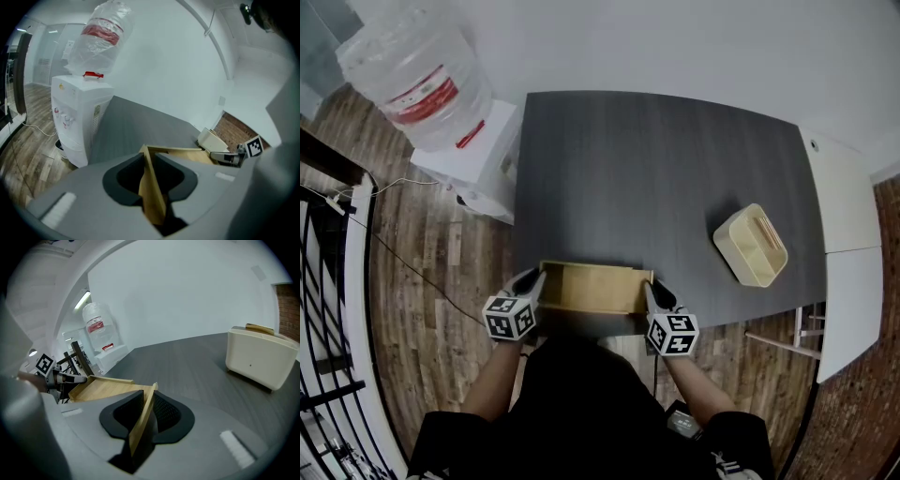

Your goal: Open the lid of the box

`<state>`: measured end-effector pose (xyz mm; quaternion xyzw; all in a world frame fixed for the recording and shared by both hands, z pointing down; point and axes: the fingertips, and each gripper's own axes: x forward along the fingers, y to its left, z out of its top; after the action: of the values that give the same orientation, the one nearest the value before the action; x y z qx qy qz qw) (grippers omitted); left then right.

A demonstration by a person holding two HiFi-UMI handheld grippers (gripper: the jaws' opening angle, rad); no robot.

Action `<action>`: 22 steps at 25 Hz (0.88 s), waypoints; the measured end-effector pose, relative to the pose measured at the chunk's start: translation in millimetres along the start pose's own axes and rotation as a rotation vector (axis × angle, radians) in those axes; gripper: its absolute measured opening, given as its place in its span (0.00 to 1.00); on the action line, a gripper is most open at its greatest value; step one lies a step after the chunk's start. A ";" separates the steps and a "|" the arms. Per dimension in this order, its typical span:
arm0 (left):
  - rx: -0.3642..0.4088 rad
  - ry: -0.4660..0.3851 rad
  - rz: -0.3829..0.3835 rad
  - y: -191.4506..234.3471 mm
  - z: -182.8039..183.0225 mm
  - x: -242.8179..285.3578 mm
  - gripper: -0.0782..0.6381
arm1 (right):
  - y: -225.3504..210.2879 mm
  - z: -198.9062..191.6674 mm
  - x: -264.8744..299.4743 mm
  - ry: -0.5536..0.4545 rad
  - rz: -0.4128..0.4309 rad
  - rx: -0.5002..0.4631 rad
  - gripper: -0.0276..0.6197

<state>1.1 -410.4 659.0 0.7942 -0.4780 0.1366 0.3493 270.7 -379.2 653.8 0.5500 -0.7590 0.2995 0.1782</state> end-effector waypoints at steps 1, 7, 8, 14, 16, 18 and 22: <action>0.000 -0.001 0.003 0.1 0.1 0.0 0.20 | -2.3 0.2 -0.9 -0.002 -0.004 0.002 0.15; -0.008 -0.016 0.014 0.4 0.5 -0.1 0.20 | -12.8 1.0 -5.4 -0.008 -0.021 0.009 0.14; -0.012 -0.019 0.014 0.9 0.4 -0.4 0.20 | -13.6 0.9 -5.8 -0.007 -0.024 0.009 0.14; -0.026 -0.034 0.017 2.1 1.1 -1.1 0.20 | -23.0 0.6 -10.3 -0.001 -0.044 0.010 0.14; -0.028 -0.037 0.021 2.8 1.6 -1.6 0.20 | -25.8 0.6 -11.0 -0.003 -0.048 0.012 0.14; -0.029 -0.038 0.023 2.6 1.7 -1.6 0.20 | -29.7 0.6 -12.4 -0.006 -0.055 0.015 0.14; -0.026 -0.043 0.025 2.1 1.7 -1.1 0.19 | -38.7 0.7 -16.6 -0.017 -0.070 0.024 0.13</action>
<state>-1.4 -411.4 658.1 0.7864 -0.4970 0.1177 0.3475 312.7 -375.9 653.4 0.5809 -0.7370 0.2977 0.1756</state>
